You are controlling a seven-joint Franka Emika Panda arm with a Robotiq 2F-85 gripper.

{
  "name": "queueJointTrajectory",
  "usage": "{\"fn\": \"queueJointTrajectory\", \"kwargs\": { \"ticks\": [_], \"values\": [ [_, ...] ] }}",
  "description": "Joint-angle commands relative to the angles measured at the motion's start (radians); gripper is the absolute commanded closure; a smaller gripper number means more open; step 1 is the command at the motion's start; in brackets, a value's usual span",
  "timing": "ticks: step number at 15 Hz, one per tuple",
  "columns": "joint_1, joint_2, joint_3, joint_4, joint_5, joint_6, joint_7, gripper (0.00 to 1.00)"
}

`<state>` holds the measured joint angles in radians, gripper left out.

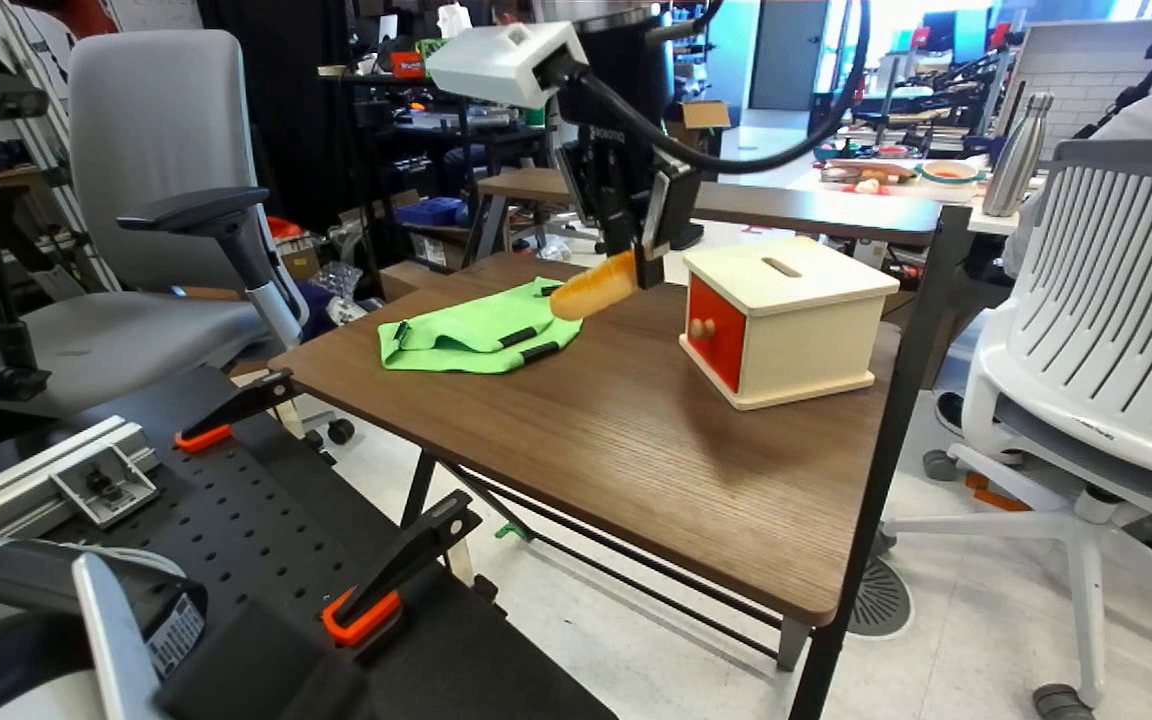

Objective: Move the object forward toward the left

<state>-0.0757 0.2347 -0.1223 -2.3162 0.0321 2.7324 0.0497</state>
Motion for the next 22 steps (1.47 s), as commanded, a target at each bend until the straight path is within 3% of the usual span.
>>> {"fn": "queueJointTrajectory", "kwargs": {
  "ticks": [1, 4, 7, 13, 22],
  "values": [
    [0.081, -0.006, 0.01, -0.003, -0.092, 0.099, 0.1, 0.87],
    [0.141, 0.047, 0.014, 0.053, -0.124, 0.141, 0.171, 0.87],
    [0.169, 0.114, 0.042, 0.132, -0.088, 0.133, 0.196, 0.87],
    [0.153, 0.287, 0.101, 0.33, 0.004, 0.114, 0.18, 0.87],
    [0.175, 0.531, 0.045, 0.569, 0.019, 0.094, 0.209, 0.87]
  ]
}}
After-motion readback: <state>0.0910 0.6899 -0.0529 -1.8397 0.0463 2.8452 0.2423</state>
